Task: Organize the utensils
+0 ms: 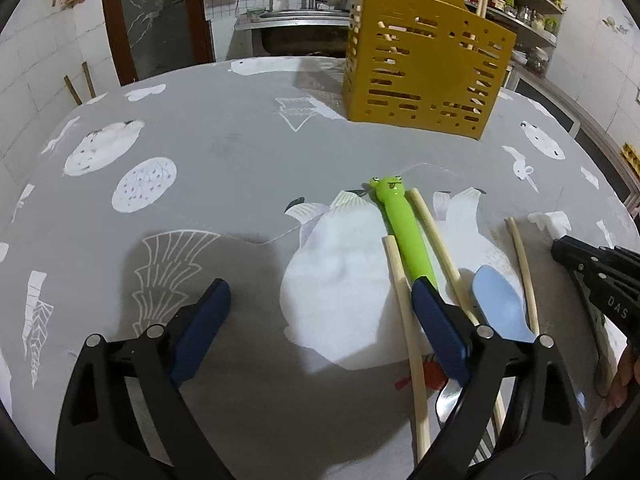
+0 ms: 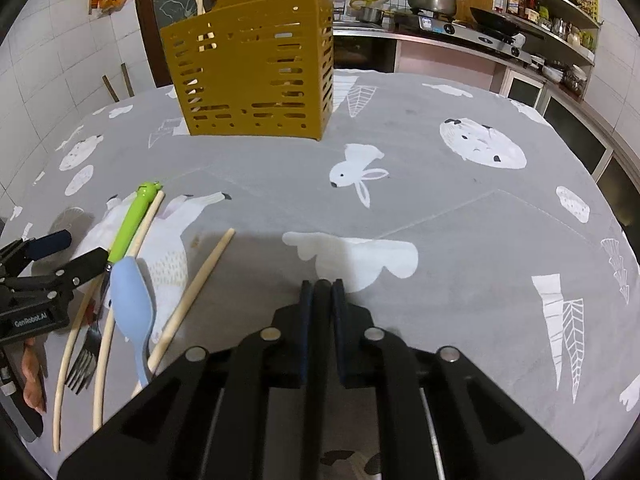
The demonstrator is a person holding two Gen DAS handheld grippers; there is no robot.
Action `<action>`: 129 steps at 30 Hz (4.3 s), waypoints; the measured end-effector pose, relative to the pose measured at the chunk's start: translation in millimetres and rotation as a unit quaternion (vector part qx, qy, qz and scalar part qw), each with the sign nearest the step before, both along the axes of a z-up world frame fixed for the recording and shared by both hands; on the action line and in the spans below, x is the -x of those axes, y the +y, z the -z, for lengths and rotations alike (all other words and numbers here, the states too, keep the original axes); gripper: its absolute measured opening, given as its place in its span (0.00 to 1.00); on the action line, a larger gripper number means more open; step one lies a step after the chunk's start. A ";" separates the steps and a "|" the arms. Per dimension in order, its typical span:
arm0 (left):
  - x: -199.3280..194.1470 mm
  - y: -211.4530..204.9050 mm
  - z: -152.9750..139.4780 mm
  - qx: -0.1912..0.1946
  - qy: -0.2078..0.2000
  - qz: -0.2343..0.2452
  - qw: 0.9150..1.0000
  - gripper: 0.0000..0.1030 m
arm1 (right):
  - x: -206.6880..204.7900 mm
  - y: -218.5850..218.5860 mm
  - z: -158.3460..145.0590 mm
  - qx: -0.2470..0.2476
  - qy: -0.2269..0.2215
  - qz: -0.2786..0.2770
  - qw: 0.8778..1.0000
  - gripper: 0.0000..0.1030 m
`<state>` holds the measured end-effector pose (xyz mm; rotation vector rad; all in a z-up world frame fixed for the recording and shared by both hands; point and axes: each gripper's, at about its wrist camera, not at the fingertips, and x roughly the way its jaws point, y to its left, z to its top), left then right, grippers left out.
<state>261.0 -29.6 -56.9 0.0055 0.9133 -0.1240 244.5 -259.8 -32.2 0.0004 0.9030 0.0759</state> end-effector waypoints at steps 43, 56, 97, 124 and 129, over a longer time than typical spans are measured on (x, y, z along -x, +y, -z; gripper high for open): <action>-21.1 -34.6 -4.0 -0.009 0.035 0.020 0.999 0.07 | -14.0 -4.1 -1.3 -0.027 0.039 0.042 0.998 0.10; 0.8 -23.8 -39.1 0.014 -0.036 0.012 0.999 0.05 | 13.3 -11.3 -32.6 -0.075 -0.064 0.044 0.994 0.10; 8.9 2.1 -52.4 0.025 -0.061 -0.007 0.998 0.05 | 2.6 -1.0 -2.6 -0.026 0.012 0.016 0.999 0.32; 30.3 6.9 -96.1 0.046 -0.125 -0.015 0.991 0.04 | 38.1 -9.8 -83.1 -0.067 -0.153 0.049 0.985 0.10; 38.2 5.8 -109.7 0.048 -0.156 -0.012 0.986 0.04 | 47.4 -10.7 -95.9 -0.065 -0.201 0.053 0.976 0.10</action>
